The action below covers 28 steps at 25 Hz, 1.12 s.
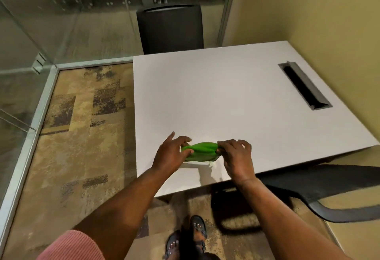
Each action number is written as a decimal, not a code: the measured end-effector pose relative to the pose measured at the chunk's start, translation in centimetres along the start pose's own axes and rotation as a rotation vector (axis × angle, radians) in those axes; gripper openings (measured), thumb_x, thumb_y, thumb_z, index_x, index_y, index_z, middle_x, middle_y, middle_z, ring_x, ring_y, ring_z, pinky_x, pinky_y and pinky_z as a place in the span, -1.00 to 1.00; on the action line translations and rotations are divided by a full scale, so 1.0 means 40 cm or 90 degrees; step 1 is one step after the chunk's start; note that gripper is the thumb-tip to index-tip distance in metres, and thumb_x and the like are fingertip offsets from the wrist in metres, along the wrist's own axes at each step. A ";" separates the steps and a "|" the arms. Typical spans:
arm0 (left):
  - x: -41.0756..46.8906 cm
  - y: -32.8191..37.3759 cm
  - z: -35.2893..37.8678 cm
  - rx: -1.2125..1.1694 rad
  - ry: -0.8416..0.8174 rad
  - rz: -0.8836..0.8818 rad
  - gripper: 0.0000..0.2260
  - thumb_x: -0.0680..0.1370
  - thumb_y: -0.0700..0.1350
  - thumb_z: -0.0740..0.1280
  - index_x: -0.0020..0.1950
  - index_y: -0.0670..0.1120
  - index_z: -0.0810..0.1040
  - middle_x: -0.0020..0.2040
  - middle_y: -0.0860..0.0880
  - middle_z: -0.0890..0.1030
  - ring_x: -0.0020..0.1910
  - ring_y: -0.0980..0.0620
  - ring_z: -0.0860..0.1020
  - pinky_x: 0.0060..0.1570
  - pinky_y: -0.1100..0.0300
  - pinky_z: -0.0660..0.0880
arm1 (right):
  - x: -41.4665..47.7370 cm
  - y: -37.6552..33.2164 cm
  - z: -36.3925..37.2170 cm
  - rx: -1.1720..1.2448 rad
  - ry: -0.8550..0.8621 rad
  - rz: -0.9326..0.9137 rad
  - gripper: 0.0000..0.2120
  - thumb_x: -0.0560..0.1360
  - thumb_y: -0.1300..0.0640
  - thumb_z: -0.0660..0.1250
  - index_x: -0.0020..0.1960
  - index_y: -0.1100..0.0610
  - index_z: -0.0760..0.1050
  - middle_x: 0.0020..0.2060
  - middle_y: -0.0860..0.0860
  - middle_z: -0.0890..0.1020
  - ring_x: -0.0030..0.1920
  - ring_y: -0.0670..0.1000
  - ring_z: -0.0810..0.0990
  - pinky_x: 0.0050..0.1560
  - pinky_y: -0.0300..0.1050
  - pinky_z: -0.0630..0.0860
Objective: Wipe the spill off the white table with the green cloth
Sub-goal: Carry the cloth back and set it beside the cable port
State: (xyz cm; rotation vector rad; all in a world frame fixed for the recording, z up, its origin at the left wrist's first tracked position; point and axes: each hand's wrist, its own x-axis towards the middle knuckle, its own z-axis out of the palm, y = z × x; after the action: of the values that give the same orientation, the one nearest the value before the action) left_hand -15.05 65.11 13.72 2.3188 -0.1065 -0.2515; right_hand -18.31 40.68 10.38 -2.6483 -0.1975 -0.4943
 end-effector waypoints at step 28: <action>0.492 0.825 0.632 0.032 -0.246 0.226 -0.57 0.49 -0.11 0.50 0.33 0.09 0.55 -0.12 0.15 0.70 0.01 0.11 0.64 0.13 0.08 0.55 | 0.051 0.819 -0.488 0.147 0.104 0.491 -0.66 0.58 0.09 0.45 0.35 -0.01 0.59 -0.08 -0.17 0.57 0.21 0.11 0.53 0.24 0.03 0.55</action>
State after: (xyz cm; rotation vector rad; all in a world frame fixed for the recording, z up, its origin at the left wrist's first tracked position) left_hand -1.20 21.46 17.74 2.2257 -0.7149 -0.5141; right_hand -15.45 2.85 14.71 -2.2087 0.7409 -0.3833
